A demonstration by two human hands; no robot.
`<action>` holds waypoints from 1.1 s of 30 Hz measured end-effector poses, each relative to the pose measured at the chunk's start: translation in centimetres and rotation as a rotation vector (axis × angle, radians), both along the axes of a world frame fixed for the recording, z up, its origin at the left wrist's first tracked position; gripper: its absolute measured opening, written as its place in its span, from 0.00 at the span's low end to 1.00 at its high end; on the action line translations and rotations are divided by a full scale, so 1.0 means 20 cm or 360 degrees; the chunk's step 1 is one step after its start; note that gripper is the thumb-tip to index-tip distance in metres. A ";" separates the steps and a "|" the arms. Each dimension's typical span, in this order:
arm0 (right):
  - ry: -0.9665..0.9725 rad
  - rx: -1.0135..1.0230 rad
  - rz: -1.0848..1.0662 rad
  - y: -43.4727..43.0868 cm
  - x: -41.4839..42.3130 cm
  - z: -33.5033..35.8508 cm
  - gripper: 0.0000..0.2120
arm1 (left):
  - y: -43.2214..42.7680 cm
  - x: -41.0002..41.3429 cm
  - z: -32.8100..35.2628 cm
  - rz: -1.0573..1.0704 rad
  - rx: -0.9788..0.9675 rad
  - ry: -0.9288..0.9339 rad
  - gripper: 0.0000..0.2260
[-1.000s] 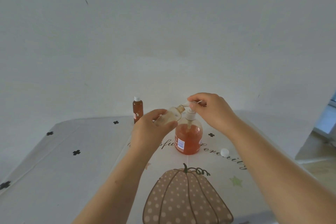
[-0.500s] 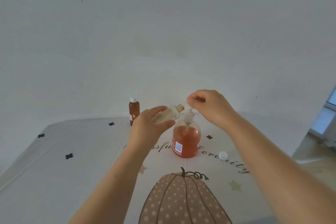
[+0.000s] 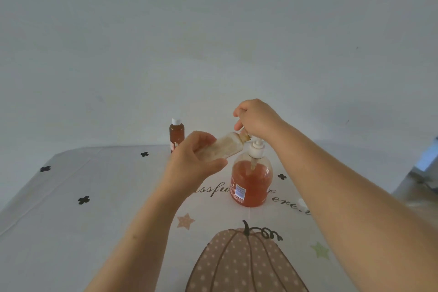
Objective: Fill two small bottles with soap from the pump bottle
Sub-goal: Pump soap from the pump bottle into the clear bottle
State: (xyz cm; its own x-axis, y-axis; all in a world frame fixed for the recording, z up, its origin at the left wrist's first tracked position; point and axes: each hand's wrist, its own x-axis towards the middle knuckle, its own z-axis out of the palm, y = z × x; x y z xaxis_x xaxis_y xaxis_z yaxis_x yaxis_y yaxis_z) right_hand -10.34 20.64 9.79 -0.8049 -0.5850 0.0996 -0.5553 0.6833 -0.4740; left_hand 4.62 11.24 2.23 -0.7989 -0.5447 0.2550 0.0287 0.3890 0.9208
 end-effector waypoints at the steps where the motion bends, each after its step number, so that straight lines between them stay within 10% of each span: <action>1: 0.0005 0.0059 0.0004 0.00 0.00 0.00 0.15 | -0.01 0.00 0.00 -0.0020 0.0017 0.0012 0.17; 33: -0.0185 -0.0119 -0.0112 0.03 -0.06 0.01 0.15 | -0.05 -0.02 -0.02 -0.0236 0.0462 0.0219 0.16</action>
